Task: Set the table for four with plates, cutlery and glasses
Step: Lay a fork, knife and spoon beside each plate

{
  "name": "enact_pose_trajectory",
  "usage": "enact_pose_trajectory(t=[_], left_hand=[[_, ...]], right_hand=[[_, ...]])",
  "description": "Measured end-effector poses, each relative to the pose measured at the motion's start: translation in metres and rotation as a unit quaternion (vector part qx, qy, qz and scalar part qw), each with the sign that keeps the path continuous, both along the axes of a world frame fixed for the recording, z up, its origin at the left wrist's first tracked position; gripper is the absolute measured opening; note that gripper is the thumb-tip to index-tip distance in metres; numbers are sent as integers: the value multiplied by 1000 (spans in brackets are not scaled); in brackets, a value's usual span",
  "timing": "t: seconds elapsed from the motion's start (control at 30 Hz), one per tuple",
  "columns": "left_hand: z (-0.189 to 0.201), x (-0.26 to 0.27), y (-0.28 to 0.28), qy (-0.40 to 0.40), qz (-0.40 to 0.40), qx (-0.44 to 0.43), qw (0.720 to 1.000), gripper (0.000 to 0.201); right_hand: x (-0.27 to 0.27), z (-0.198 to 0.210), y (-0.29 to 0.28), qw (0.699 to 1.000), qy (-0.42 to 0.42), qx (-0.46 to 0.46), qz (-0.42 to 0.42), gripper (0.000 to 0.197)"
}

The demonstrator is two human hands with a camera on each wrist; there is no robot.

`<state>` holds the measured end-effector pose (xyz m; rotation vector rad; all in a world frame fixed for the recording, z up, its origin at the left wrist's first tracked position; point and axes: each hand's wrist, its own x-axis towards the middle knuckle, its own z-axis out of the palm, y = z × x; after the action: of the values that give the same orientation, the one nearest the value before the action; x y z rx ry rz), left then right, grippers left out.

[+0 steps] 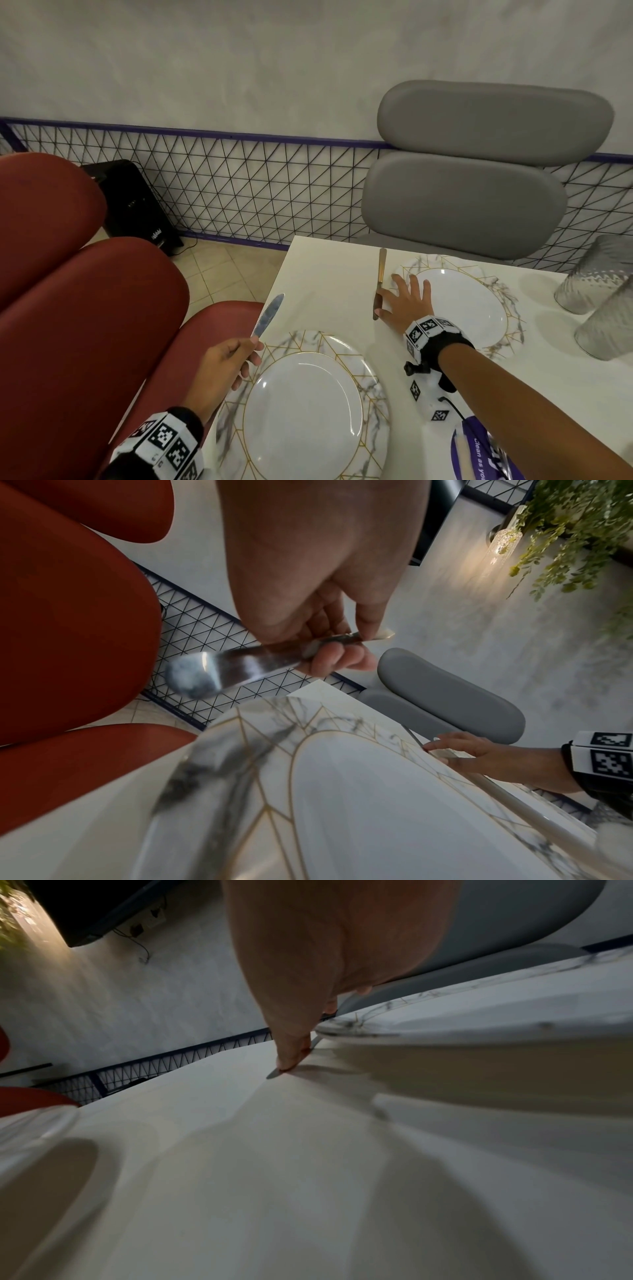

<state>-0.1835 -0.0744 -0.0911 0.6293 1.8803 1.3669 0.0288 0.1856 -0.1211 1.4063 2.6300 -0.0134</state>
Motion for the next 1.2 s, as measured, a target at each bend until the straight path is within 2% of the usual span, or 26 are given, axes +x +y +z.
enact_pose_trajectory(t=[0.33, 0.47, 0.57, 0.8, 0.97, 1.03, 1.13, 1.2], left_hand=[[0, 10, -2, -8, -8, -3, 1000, 21], [9, 17, -2, 4, -38, -18, 999, 17], [20, 28, -3, -15, -76, -31, 997, 18], [41, 53, 2, -28, -117, -5, 993, 13], [50, 75, 11, -8, -129, 7, 992, 13], [55, 89, 16, -17, -114, 15, 993, 13], [63, 118, 27, -41, -95, 23, 994, 11], [67, 140, 36, -57, -91, 26, 994, 9]], right_hand=[[-1, 4, -4, 1000, 15, -11, -4, 53], [3, 20, -11, 1000, 30, 0, 2, 53], [10, 33, -20, 999, 38, 10, 11, 52], [40, 64, -47, 998, 45, 24, 29, 55], [63, 76, -82, 994, 90, -32, 44, 64], [77, 79, -101, 984, 125, -99, 77, 61], [104, 83, -129, 942, 172, -277, 81, 58], [126, 82, -143, 910, 208, -353, 57, 54]])
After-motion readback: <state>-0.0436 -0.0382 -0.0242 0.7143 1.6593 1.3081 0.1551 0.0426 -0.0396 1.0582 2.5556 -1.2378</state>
